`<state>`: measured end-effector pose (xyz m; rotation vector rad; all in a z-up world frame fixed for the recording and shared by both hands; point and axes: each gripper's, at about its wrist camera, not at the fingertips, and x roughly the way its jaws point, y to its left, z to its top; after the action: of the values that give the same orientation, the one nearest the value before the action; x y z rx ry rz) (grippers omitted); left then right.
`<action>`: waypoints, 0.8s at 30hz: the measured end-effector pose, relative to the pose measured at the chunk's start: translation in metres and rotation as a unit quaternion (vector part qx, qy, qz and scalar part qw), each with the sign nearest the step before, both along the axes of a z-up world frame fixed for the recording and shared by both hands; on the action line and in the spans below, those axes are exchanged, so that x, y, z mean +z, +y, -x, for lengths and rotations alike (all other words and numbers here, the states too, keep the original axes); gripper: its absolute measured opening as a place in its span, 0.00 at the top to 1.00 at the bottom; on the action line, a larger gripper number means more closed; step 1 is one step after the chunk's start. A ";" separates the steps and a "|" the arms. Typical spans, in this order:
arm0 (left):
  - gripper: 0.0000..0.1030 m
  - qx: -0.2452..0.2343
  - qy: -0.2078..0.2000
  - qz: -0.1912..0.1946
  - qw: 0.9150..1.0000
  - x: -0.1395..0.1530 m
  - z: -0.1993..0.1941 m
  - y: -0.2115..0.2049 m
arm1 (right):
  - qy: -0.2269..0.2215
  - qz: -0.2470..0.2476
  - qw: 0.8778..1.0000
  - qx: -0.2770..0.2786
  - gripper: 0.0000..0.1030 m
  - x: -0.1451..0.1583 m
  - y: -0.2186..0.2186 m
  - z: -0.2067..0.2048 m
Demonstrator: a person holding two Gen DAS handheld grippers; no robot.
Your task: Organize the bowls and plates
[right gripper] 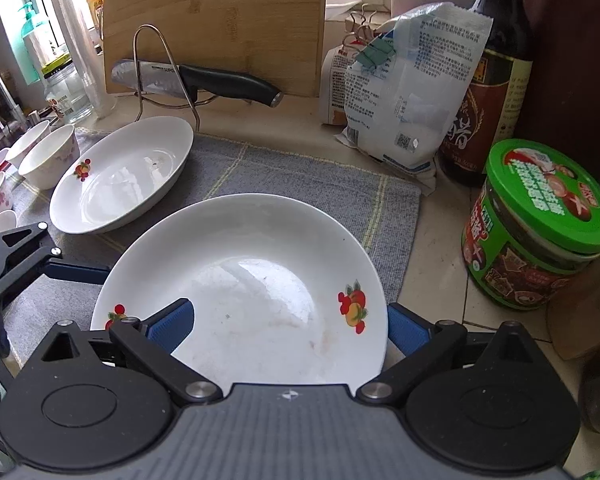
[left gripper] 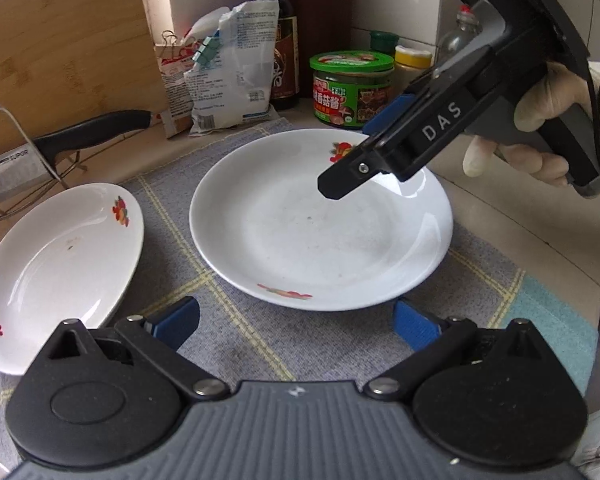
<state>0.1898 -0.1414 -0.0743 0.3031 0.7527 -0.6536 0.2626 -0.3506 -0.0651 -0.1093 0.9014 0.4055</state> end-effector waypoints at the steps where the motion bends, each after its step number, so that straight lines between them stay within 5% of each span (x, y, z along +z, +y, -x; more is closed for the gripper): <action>1: 0.01 0.005 -0.003 0.006 1.000 0.004 0.006 0.003 | -0.011 0.007 1.000 -0.002 0.00 0.004 0.002 0.005; 6: 0.01 0.031 -0.023 0.032 0.999 0.021 0.036 0.017 | -0.059 0.010 0.998 -0.010 0.00 0.024 0.019 0.030; 14: 0.01 0.079 -0.036 0.058 0.995 0.031 0.083 0.049 | -0.074 -0.016 0.997 -0.031 0.00 0.037 0.055 0.071; 24: 0.01 0.134 -0.054 0.063 0.988 0.042 0.136 0.115 | -0.047 -0.015 0.999 -0.004 0.00 0.028 0.122 0.116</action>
<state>0.0534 -0.0260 -0.0325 0.1179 0.6309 -0.4237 0.1468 -0.2288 -0.0369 -0.0969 0.8024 0.4018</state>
